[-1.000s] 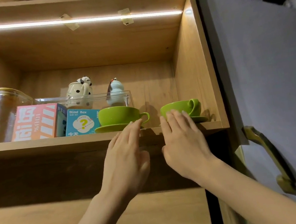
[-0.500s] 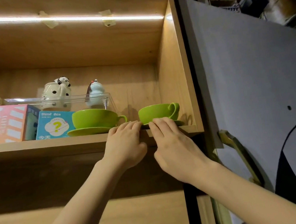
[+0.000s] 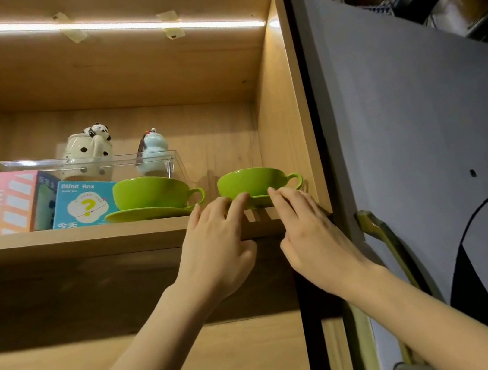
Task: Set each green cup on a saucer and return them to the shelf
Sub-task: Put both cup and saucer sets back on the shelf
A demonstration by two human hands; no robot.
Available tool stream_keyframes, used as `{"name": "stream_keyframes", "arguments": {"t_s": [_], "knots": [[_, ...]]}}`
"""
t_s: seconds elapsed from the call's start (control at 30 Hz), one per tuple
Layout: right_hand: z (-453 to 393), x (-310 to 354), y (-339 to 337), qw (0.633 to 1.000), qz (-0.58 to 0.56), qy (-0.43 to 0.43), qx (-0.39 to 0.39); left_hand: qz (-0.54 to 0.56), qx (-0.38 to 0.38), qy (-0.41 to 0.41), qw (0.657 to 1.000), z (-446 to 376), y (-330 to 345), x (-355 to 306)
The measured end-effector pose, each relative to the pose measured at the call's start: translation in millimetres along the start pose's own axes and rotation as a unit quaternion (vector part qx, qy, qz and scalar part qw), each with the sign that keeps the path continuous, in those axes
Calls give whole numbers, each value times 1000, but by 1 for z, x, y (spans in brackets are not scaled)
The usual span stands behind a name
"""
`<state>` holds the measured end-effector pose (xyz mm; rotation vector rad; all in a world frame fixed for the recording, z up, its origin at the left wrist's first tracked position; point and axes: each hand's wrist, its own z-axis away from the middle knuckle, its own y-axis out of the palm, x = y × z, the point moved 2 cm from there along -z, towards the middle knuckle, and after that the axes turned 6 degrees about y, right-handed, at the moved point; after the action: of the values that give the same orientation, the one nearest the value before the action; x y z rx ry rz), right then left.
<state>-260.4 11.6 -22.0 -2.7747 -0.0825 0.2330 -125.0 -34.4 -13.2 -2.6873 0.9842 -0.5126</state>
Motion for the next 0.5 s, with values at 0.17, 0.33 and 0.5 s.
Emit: {"name": "stream_keyframes", "arguments": {"t_s": [0.17, 0.33, 0.5], "knots": [[1, -12, 6, 999, 13, 30, 18, 12, -4, 10, 1000, 2, 3, -7], [1, -11, 8, 999, 9, 42, 12, 18, -12, 33, 999, 7, 6, -1], [0, -10, 11, 998, -16, 59, 4, -75, -7, 6, 997, 14, 15, 15]]}}
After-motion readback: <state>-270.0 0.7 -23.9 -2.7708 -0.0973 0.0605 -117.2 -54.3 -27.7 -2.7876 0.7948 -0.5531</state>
